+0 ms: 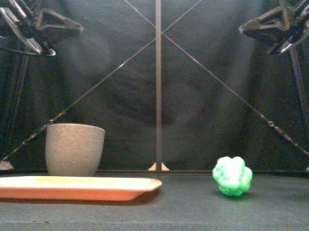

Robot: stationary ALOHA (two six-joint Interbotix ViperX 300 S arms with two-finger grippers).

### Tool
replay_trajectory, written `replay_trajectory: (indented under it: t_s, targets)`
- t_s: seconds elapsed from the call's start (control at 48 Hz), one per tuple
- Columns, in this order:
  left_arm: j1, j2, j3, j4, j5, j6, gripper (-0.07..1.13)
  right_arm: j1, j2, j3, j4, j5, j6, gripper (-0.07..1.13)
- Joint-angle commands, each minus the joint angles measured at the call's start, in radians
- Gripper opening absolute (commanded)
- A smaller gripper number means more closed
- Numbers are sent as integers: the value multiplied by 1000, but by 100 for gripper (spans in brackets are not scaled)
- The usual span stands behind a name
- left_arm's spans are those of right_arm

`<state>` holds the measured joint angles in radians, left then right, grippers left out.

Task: Pick the green pepper then place it in the grey bowl
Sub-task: Pick the green pepper

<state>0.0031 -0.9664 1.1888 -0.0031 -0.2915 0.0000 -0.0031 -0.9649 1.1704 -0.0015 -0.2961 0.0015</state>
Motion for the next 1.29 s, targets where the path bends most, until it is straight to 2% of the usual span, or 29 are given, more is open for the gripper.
replay_trajectory:
  t_s: [0.021, 0.146, 0.25, 0.354, 0.521, 0.604, 0.771, 0.979, 1.125, 1.292]
  targets:
    - [14, 8, -5, 0, 40, 2, 8, -12, 26, -2, 18, 3, 8, 7]
    - [38, 8, -9, 2, 118, 5, 8, -74, 77, -9, 112, 43, 51, 12]
    - [77, 8, -25, 3, 199, 6, 8, -152, 132, -18, 232, 107, 94, 22]
    - [109, 8, -29, 11, 230, 8, 8, -241, 195, -31, 314, 209, 138, 45]
    - [150, 8, -23, 32, 229, 8, 8, -347, 275, -35, 393, 302, 216, 92]
    - [161, 8, -18, 43, 229, 8, 8, -380, 308, -38, 400, 313, 264, 106]
    - [181, 8, -15, 49, 230, 8, 8, -449, 388, -48, 402, 327, 379, 104]
    - [198, 8, -11, 63, 232, 8, 8, -477, 511, -95, 399, 327, 503, 104]
    - [209, 8, -3, 66, 235, 8, 8, -477, 618, -153, 397, 370, 546, 104]
    - [209, 8, 3, 66, 236, 8, 8, -466, 704, -213, 387, 483, 548, 104]
